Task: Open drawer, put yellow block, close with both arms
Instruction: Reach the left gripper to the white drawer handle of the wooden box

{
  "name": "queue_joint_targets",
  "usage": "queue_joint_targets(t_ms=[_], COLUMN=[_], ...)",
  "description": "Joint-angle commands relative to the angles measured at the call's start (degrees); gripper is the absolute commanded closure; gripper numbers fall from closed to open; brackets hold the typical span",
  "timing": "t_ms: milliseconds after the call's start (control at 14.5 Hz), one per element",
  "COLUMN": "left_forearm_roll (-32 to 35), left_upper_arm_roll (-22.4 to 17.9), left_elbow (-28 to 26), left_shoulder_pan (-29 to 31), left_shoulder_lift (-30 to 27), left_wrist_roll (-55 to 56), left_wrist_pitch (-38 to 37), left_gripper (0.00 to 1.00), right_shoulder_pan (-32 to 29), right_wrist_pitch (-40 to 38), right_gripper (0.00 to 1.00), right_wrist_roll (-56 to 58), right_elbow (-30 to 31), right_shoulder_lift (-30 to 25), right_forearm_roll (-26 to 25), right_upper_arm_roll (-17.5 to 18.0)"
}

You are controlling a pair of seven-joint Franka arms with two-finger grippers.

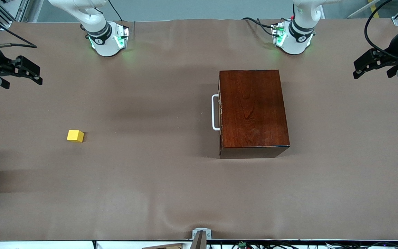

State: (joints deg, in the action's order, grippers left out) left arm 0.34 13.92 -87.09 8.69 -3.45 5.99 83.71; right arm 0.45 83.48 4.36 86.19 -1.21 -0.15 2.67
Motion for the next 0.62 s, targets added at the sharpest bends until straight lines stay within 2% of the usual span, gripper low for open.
queue_joint_targets(t_ms=[0,552], left_forearm_roll=[-0.52,-0.34], left_upper_arm_roll=[0.32,0.23], left_elbow=[1.49,2.45], left_shoulder_pan=[0.63,0.54], left_shoulder_lift=[0.46,0.64], left_wrist_roll=[-0.37,0.33], left_wrist_pitch=[-0.92,-1.01], left_gripper=[0.0,0.0], right_shoulder_pan=[-0.45,-0.45], right_wrist_pitch=[0.11,0.02], right_gripper=[0.0,0.0], right_wrist_roll=[-0.14,-0.14], right_elbow=[1.17,1.17], right_shoulder_lift=[-1.25,-1.25], right_forearm_roll=[0.94,0.94], right_upper_arm_roll=[0.06,0.06])
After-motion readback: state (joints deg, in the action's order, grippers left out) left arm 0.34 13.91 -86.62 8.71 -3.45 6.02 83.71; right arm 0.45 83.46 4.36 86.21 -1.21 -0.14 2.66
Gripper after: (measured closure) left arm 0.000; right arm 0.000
